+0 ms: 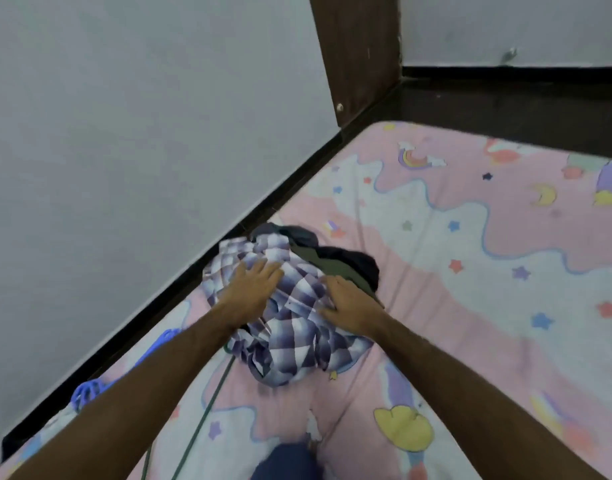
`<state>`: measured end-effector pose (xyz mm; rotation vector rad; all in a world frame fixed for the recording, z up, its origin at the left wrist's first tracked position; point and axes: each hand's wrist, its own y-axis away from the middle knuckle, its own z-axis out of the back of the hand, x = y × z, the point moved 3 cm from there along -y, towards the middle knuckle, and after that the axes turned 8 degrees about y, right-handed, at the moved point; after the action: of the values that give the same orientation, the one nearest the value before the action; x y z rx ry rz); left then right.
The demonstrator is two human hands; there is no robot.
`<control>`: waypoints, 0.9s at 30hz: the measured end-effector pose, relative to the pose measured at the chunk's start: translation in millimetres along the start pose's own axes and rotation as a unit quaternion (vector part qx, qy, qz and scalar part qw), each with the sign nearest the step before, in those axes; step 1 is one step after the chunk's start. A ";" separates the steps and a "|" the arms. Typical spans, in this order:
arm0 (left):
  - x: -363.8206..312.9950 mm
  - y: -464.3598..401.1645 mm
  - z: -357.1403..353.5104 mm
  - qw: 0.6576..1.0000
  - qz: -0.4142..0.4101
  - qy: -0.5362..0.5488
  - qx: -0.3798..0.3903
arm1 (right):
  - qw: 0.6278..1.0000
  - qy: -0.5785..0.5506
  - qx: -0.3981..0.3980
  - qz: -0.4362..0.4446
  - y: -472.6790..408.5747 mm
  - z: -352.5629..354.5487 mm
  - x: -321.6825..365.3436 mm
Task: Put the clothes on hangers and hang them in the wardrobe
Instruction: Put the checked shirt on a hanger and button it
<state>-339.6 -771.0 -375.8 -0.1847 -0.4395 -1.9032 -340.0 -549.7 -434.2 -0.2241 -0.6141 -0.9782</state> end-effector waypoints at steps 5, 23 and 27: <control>24.1 -15.6 -80.6 0.990 -0.065 0.035 -0.121 | 0.986 -0.003 -0.131 -0.100 -23.7 -80.6 10.4; 37.3 171.2 44.4 0.884 -0.229 0.133 -0.384 | 0.898 0.208 -0.310 -0.232 197.4 48.2 237.2; 37.5 196.2 76.6 0.878 -0.171 0.191 -0.404 | 0.854 0.158 -0.427 -0.252 266.0 77.2 255.7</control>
<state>-178.0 -835.1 -251.1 -0.2785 0.6598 -2.3079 -45.2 -549.3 -199.2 -0.6966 0.1273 -1.7277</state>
